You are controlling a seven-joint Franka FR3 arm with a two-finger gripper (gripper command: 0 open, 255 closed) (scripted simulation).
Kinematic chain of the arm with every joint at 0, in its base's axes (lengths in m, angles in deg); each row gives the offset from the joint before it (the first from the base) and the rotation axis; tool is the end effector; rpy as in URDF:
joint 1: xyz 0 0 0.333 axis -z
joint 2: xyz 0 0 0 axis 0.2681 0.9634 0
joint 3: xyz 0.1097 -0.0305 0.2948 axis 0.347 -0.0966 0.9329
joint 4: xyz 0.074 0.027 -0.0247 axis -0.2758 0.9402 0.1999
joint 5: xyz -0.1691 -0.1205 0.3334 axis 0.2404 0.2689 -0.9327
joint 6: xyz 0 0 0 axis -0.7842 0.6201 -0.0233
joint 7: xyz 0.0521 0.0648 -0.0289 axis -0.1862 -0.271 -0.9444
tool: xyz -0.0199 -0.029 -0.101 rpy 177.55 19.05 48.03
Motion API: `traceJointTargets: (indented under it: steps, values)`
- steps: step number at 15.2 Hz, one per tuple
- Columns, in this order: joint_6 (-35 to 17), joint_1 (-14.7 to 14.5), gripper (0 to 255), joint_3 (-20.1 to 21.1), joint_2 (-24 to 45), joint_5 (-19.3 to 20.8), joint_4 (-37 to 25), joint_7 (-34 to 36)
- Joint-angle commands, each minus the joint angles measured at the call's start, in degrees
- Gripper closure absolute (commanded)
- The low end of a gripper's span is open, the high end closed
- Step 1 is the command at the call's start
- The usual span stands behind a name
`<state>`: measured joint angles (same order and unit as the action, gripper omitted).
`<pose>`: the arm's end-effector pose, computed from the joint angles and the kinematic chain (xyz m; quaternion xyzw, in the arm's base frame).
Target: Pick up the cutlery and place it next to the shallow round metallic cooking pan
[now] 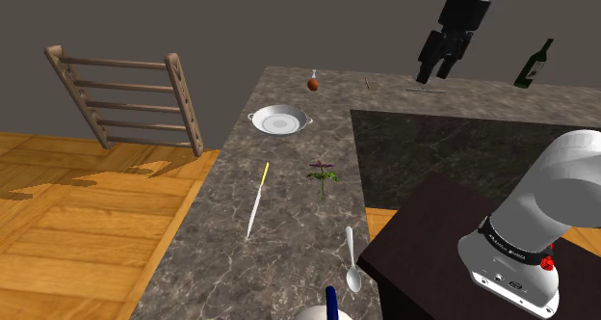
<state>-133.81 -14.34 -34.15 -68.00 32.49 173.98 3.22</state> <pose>0.3037 -0.0007 0.5788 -0.9964 0.0693 -0.0165 0.0461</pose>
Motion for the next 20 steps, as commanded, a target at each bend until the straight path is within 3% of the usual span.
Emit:
traceJointTargets:
  steps: [1, 12, 20]
  values:
    - [0.0, 0.0, 0, 0.0, 0.0, 0.0, 0.0, 0.0]
    - [-18.3, -1.4, 0, 5.6, -3.9, -8.7, 22.0, 9.2]
    - [-37.0, -6.6, 0, 11.5, 2.7, -19.2, 33.2, 15.1]
